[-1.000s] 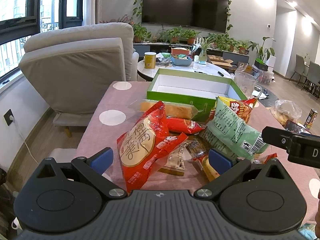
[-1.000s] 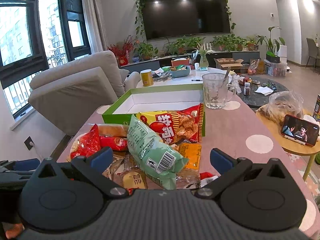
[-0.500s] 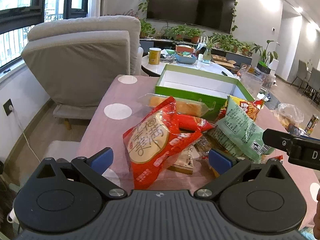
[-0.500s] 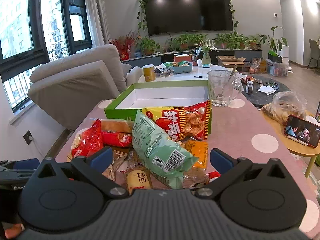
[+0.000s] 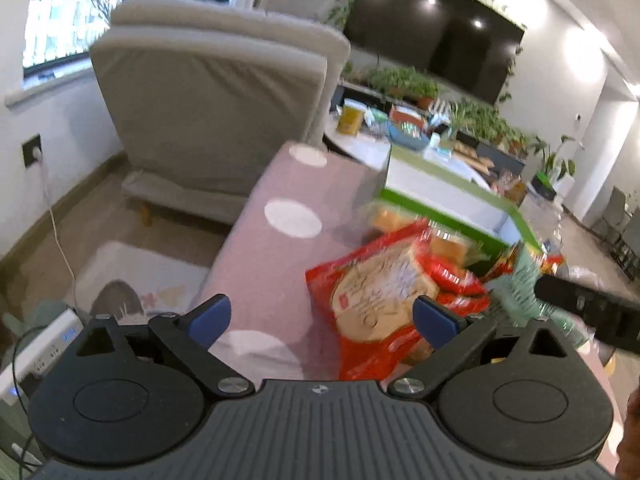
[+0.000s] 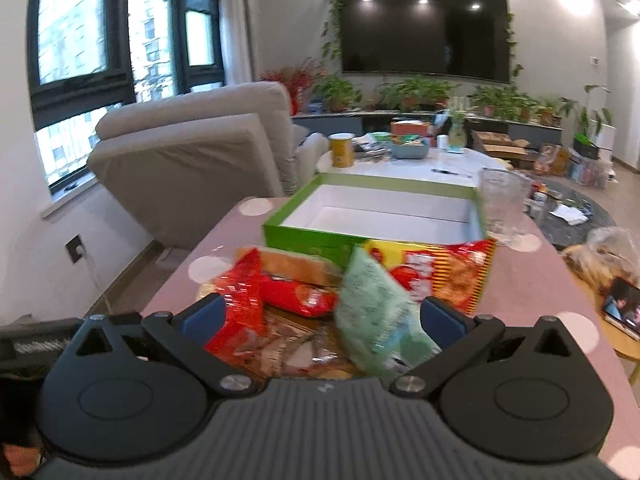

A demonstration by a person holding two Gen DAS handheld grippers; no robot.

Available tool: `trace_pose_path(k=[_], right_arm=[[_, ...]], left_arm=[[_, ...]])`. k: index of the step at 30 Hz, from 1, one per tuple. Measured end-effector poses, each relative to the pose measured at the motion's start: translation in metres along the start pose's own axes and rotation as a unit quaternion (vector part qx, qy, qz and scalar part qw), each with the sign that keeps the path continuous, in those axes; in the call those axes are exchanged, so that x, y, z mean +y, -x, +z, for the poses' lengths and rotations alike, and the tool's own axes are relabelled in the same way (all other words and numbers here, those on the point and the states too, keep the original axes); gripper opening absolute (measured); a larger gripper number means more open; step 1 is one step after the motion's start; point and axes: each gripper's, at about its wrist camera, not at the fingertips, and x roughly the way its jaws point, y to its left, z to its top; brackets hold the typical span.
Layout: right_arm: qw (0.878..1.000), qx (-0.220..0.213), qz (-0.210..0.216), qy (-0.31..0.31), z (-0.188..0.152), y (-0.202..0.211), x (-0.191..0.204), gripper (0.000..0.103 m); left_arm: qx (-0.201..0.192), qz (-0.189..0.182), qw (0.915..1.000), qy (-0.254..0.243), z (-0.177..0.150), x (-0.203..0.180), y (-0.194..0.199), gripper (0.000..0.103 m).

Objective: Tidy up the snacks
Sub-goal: 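Reach the left gripper down and grasp the red round-cracker bag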

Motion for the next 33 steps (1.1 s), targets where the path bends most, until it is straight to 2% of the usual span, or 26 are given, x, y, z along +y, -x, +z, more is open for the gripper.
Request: trace_pose_path(k=[6,11,22,33], right_arm=[[0.999,0.021,0.038,0.031,0.018,-0.025,0.02,0.061],[0.996,0.063,0.045,0.045,0.018,-0.051,0.035,0.061],[0.987,0.139,0.072,0.042,0.021,-0.078,0.035,0.061],[0.981,0.169,0.064,0.068,0.018,-0.083,0.034,0.061]], left_arm=[[0.031,-0.024,0.9992,0.003,-0.004,0.004,-0.022,0.095],[0.053,-0.039,0.9978,0.006,-0.006,0.006,-0.034,0.095],[0.082,-0.074,0.9939,0.004,-0.007,0.006,-0.051,0.095],[0.103,-0.131,0.9858,-0.018,-0.01,-0.003,-0.056,0.095]])
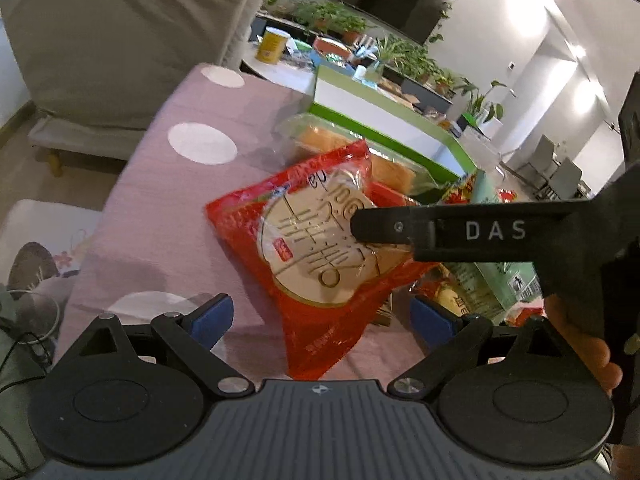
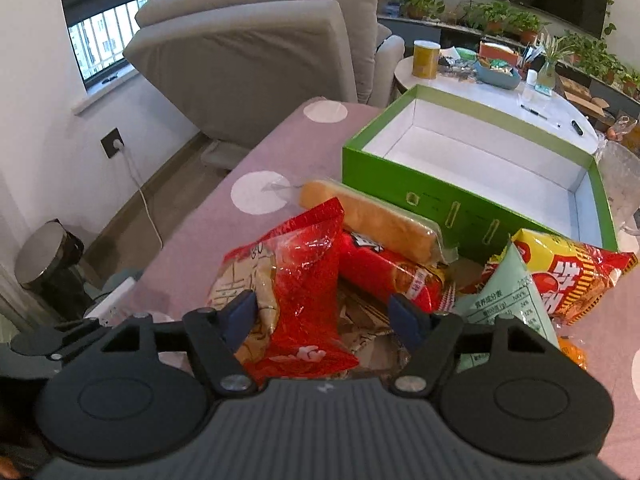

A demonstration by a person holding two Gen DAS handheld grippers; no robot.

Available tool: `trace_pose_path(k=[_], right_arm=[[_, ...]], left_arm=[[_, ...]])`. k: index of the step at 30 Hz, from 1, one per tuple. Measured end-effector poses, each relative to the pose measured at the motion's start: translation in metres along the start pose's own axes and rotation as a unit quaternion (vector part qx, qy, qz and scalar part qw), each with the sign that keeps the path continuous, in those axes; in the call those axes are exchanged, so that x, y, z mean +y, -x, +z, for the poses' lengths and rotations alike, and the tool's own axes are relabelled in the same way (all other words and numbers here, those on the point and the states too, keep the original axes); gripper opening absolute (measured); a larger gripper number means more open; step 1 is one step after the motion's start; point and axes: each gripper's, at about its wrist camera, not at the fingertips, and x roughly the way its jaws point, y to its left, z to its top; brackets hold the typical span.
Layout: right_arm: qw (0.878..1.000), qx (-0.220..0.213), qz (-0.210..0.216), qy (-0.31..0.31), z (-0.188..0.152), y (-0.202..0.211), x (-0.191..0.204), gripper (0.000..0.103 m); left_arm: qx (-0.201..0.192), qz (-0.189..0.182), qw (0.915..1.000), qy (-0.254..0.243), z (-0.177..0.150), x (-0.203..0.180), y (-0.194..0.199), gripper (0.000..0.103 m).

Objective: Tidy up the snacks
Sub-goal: 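Reach the left gripper down and grasp the red round-cracker bag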

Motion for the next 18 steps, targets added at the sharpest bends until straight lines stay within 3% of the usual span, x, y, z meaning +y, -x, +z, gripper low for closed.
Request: trace_pose_path(k=[5,12,18], right_arm=[[1.0,0.023,0.014,-0.001,0.002,-0.008,-0.001,0.061],[0.997,0.036,0.053,-0.038,0.0,-0.019,-0.013,0.06],[0.991,0.053,0.105,-0.071,0.001,-0.024,-0.018,0.06]], left_arm=[[0.011,0.0,0.9999,0.0,0.001,0.0,-0.015,0.091],[0.015,-0.01,0.9998,-0.012,0.007,-0.002,-0.022,0.077],[0.011,0.011,0.9992,-0.038,0.006,-0.013,-0.028,0.075]])
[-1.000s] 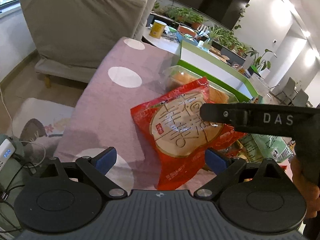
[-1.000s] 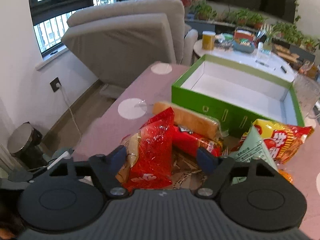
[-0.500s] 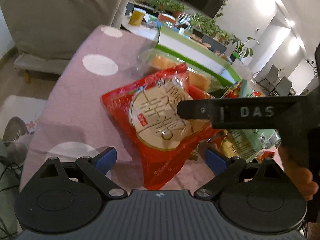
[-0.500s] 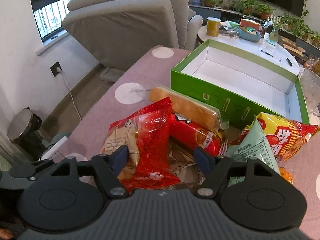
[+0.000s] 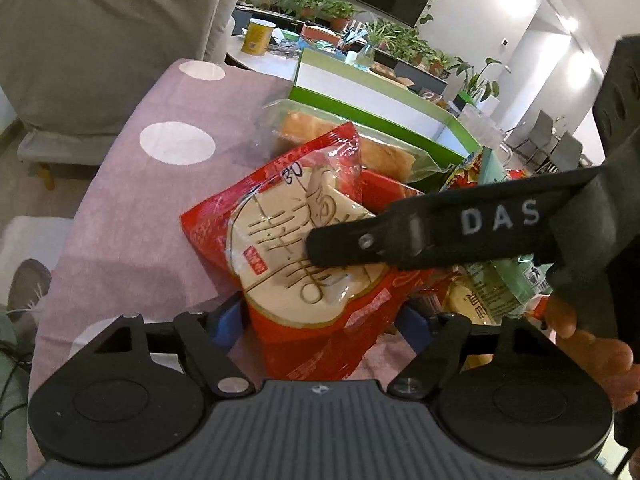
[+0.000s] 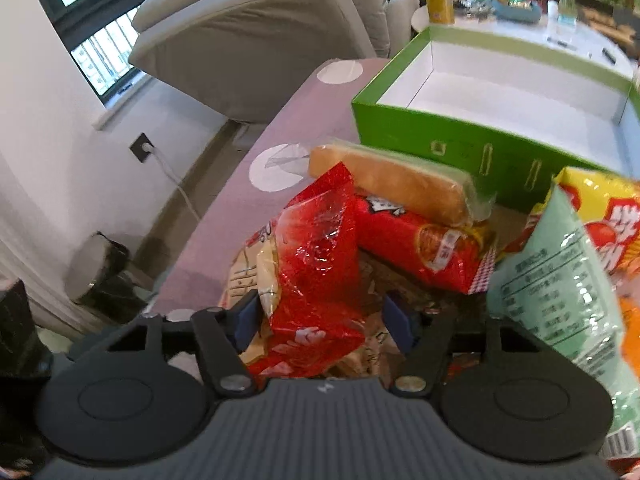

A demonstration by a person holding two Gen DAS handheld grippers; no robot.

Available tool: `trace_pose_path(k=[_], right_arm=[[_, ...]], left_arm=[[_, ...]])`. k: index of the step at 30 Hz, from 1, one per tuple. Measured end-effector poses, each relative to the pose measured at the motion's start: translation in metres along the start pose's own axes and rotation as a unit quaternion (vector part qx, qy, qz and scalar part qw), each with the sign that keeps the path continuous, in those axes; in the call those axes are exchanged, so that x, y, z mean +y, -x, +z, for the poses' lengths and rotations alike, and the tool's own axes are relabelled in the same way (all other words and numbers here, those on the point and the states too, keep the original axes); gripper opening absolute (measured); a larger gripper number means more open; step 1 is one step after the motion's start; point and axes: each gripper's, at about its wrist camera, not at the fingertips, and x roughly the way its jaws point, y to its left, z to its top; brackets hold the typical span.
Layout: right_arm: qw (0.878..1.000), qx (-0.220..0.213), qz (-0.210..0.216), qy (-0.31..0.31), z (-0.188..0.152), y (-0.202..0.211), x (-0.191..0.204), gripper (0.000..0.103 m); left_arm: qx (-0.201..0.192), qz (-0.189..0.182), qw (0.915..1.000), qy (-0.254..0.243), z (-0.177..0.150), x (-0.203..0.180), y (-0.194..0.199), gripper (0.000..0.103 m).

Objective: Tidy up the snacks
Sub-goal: 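Reach the left gripper down and grasp the red round-cracker bag, then lift the red cracker bag with the left gripper into the green box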

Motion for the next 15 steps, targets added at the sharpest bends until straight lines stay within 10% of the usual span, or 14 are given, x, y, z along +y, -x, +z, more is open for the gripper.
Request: trace_pose_path(k=[11,15], right_arm=[[0.999,-0.008,-0.023,0.03,0.015,-0.015,0.009,0.075],[1.0,-0.001,0.008,0.02,0.015,-0.011,0.009,0.049]], left_arm=[[0.008,0.015,0.9999,0.0,0.003,0.0,0.0,0.07],[0.004,0.02,0.9998,-0.003,0.003,-0.002,0.002,0.065]])
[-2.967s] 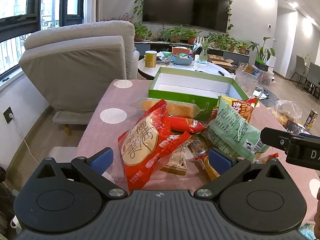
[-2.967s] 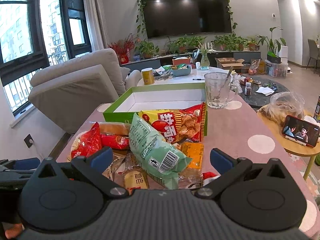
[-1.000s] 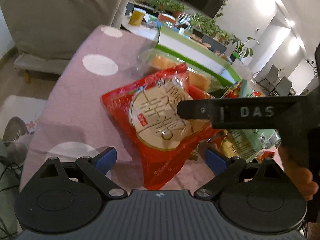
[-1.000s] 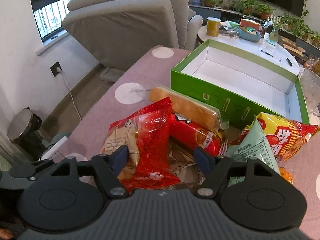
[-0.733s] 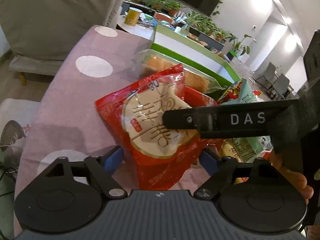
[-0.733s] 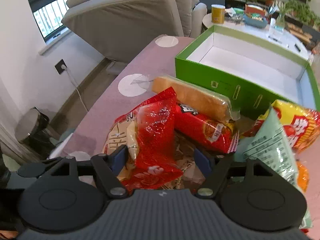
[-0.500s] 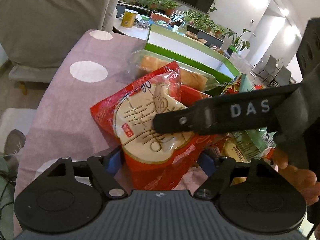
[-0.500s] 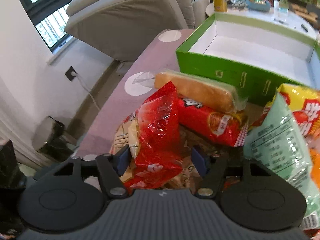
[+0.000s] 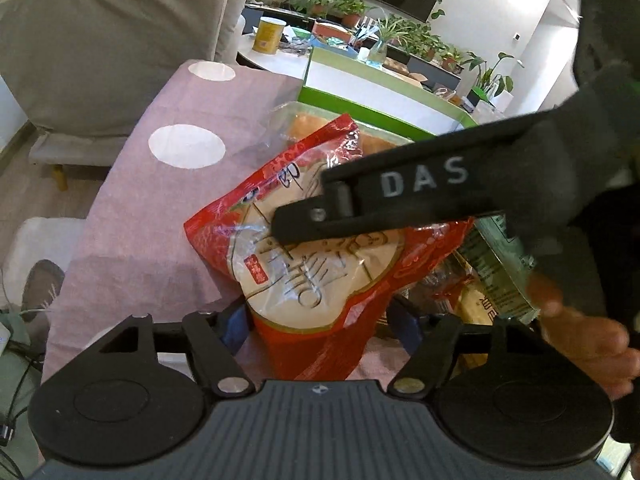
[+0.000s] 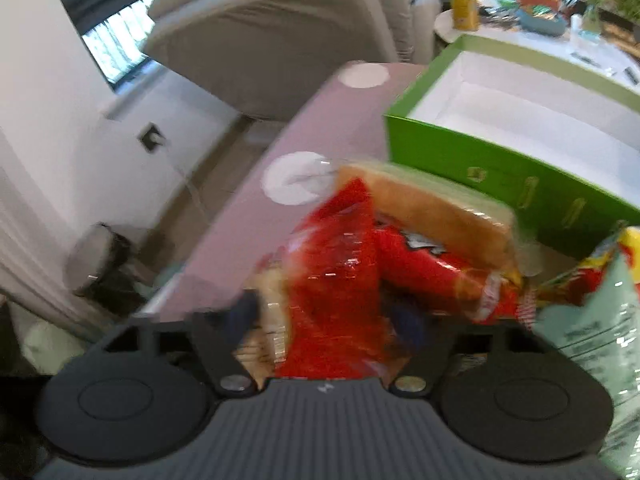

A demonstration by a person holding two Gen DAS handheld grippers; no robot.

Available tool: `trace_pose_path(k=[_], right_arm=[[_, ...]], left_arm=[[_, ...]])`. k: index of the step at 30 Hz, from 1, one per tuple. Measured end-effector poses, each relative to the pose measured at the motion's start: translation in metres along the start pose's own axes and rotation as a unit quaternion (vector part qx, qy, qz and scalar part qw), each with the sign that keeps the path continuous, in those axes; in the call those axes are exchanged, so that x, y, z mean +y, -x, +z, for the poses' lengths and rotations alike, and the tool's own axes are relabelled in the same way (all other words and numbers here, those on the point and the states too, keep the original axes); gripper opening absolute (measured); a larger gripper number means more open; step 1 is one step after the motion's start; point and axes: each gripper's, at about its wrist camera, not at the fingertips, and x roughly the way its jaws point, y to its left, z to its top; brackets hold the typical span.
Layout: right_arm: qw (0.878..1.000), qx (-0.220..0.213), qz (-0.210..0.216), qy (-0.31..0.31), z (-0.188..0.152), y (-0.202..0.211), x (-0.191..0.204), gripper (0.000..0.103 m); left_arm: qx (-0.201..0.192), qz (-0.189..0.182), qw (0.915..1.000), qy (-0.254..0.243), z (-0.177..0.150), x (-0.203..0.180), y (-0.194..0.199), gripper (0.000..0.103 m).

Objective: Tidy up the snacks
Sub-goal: 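Lift the red cracker bag with the left gripper into the green box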

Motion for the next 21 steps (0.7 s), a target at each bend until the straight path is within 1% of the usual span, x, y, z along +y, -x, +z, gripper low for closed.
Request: trace_pose_path(k=[1,3,7,11,14,17,21], right_arm=[[1.0,-0.004,-0.001,0.006,-0.002,0.005,0.003,0.044],[1.0,-0.019,-0.01,0.021,-0.006,0.016,0.007,0.041],[0.998,-0.054,-0.005,0.019,-0.009,0.044,0.009,0.041],[0.996,-0.088,0.005,0.0,-0.004,0.068,0.002,0.041],[0.993,-0.115,0.008,-0.014,0.004,0.08,-0.005,0.041],[0.989,-0.143,0.008,-0.028,0.015,0.092,-0.012,0.041],[0.985,-0.165,0.008,-0.049,0.034,0.098,-0.028,0.041]], left_arm=[[-0.002,-0.005,1.0,-0.002,-0.001,-0.001,0.003,0.063],[-0.006,-0.016,0.9998,-0.009,0.001,-0.006,0.01,0.062],[-0.035,-0.021,0.9983,-0.04,0.004,-0.021,0.03,0.062],[-0.061,-0.021,0.9953,-0.072,0.013,-0.038,0.047,0.062],[-0.076,-0.017,0.9923,-0.096,0.026,-0.053,0.053,0.062],[-0.088,-0.022,0.9889,-0.118,0.043,-0.065,0.054,0.062],[-0.091,-0.025,0.9856,-0.14,0.068,-0.079,0.048,0.061]])
